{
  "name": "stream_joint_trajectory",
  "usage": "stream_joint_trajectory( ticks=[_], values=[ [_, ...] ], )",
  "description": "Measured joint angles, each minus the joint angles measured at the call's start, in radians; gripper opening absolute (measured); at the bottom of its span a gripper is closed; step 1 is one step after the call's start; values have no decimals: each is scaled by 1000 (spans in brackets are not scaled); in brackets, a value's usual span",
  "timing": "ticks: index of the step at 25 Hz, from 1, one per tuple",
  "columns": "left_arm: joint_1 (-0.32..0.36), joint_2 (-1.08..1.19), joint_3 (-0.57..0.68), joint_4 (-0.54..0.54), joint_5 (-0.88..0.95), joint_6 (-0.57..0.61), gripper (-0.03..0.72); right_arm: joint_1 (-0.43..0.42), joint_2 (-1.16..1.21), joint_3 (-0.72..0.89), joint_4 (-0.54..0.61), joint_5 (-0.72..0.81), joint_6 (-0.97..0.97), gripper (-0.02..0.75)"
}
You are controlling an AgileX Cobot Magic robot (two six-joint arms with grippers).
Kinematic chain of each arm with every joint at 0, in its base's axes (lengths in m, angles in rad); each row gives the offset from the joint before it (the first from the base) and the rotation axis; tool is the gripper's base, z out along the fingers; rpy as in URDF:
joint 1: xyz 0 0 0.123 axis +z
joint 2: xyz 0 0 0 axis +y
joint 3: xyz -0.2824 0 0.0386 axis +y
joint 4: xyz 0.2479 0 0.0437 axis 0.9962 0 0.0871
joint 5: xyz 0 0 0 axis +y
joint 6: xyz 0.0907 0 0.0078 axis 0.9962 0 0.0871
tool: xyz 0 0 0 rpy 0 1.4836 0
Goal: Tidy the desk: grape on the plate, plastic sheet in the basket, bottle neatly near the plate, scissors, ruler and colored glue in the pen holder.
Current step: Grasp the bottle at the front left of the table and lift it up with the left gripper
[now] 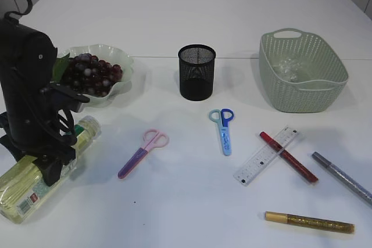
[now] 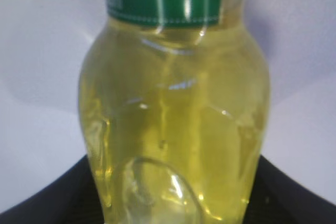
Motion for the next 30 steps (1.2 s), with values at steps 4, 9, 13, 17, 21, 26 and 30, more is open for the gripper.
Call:
stream_joint_trajectory(
  ticks=[4, 9, 13, 17, 21, 26, 30],
  values=[
    [0, 0, -1, 12, 2, 0, 455, 0, 0, 0, 0, 0, -2, 439],
    [0, 0, -1, 28, 4, 0, 454, 0, 0, 0, 0, -1, -3, 439],
    [0, 0, -1, 47, 2, 0, 452, 0, 0, 0, 0, -1, -5, 439],
    [0, 0, -1, 44, 4, 0, 434, 0, 0, 0, 0, -1, -5, 439],
    [0, 0, -1, 13, 3, 0, 432, 0, 0, 0, 0, -1, -5, 439],
    [2, -42, 10, -70, -61, 0, 432, 0, 0, 0, 2, -1, -7, 439],
    [0, -155, 78, -88, -172, 4, 432, 0, 0, 0, 2, -1, -7, 439]
  ],
)
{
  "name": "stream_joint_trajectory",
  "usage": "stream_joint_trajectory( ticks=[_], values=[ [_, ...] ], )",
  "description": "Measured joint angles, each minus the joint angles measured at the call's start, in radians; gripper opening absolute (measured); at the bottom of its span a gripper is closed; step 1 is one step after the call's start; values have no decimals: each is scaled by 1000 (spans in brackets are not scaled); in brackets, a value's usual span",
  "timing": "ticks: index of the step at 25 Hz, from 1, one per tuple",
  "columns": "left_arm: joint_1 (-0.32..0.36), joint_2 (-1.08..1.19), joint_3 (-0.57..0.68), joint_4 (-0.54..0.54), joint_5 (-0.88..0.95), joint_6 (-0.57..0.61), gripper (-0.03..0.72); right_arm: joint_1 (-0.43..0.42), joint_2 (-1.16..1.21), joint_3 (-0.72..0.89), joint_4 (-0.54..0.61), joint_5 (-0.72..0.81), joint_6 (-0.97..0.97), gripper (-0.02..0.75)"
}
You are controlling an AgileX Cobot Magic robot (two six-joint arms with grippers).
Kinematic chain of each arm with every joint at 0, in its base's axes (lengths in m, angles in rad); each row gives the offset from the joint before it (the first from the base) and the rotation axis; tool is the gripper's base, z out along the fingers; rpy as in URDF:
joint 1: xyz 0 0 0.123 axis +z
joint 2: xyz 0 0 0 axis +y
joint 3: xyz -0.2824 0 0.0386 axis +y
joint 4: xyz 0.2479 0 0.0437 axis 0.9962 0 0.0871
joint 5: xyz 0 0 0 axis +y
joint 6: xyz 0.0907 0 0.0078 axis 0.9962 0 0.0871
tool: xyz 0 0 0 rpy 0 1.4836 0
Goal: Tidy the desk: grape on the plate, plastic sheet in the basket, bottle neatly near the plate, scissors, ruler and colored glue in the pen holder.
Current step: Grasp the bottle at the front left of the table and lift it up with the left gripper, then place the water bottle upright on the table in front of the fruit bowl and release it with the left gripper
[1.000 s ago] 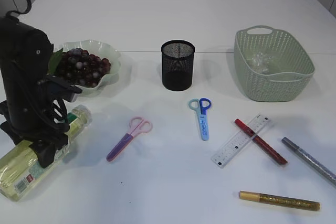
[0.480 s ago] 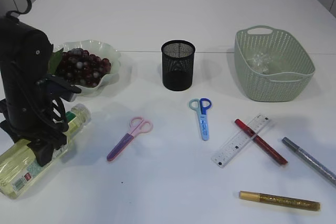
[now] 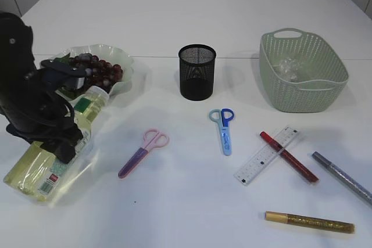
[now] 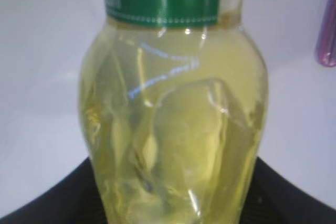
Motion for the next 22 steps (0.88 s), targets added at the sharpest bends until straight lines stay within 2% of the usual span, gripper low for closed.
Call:
stream_joint_trajectory(
  ticks=[10, 17, 22],
  values=[
    [0, -419, 289, -50, -300, 6, 431, 0, 0, 0, 26, 0, 0, 439],
    [0, -660, 500, -75, -611, 6, 430, 0, 0, 0, 79, -1, 0, 439],
    [0, -687, 653, -109, -931, 4, 430, 0, 0, 0, 98, -4, -1, 439]
  ],
)
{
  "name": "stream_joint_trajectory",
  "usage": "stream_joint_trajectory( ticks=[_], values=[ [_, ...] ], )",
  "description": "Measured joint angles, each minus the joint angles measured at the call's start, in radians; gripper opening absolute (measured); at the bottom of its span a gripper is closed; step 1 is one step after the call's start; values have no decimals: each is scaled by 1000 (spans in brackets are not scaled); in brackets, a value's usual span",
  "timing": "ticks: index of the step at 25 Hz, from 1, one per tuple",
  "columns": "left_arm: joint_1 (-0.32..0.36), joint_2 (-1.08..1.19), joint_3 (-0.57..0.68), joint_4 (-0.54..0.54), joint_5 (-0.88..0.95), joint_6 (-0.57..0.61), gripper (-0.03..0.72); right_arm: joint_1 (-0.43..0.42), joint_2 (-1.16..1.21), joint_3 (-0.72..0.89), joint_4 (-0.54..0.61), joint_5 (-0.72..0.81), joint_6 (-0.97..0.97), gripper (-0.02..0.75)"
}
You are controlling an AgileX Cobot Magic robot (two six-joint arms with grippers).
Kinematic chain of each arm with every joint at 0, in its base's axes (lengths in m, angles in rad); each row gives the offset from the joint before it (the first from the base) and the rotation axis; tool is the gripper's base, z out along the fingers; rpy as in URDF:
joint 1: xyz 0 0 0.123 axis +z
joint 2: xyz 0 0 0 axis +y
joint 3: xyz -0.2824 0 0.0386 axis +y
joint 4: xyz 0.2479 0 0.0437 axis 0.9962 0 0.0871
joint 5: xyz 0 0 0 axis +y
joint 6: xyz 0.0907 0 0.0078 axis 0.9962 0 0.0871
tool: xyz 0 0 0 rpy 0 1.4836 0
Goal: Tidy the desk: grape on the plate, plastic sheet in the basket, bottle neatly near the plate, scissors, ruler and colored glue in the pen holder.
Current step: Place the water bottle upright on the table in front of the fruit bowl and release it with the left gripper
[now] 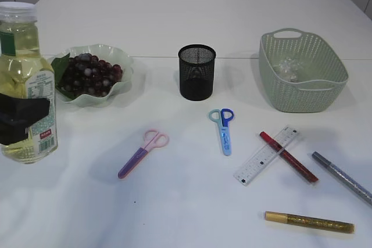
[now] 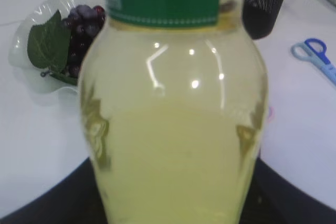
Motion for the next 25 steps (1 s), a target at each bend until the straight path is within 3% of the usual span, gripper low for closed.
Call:
stream_joint_trajectory(
  ticks=[8, 17, 25],
  values=[
    [0, 93, 156, 21, -490, -146, 430, 0, 0, 0, 43, 0, 0, 439],
    [0, 306, 162, 42, -906, -199, 430, 0, 0, 0, 64, 21, 0, 439],
    [0, 430, 160, 71, -967, -201, 430, 0, 0, 0, 76, 22, 0, 439]
  ],
)
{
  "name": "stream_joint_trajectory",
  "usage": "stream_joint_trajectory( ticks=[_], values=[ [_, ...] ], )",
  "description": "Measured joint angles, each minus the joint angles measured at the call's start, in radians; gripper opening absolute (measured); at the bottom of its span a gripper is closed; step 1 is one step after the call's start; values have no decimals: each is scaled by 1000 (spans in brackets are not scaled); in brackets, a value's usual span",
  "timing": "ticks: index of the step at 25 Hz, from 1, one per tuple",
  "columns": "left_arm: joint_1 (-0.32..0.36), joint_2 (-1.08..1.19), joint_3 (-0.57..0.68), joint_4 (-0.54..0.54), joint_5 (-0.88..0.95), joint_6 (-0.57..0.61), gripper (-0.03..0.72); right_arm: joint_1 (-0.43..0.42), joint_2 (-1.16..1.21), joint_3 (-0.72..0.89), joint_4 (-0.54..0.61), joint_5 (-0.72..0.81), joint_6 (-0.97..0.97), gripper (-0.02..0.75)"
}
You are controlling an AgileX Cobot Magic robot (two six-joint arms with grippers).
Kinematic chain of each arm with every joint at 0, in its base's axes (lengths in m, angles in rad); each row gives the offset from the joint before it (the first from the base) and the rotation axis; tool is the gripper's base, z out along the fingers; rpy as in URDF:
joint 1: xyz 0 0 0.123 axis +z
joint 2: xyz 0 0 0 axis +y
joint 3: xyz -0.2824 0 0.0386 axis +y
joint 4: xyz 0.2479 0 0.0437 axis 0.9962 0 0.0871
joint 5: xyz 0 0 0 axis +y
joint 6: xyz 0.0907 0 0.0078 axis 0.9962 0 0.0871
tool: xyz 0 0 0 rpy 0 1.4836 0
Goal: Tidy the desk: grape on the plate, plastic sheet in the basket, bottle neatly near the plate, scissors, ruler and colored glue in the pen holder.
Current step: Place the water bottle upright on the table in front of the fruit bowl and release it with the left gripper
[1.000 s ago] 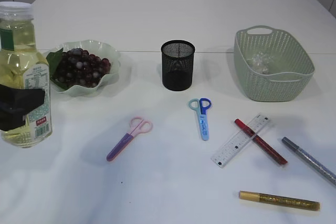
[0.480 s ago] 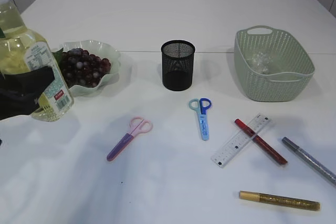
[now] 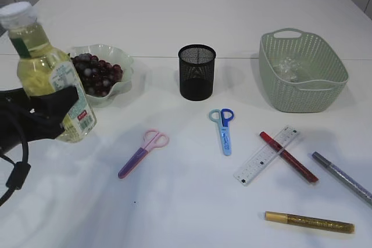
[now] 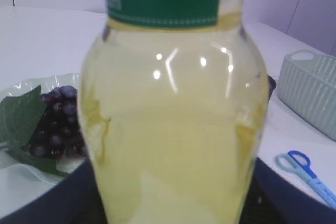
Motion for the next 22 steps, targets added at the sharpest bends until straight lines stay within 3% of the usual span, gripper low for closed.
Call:
stream_joint_trajectory(
  ticks=[8, 15, 22],
  values=[
    [0, 138, -4, 10, -4, 3, 430, 0, 0, 0, 1, 0, -2, 439],
    [0, 229, -40, 10, -4, 109, 430, 0, 0, 0, 2, -2, -4, 439],
    [0, 333, -105, 10, -6, 134, 430, 0, 0, 0, 2, -4, -5, 439]
  ],
)
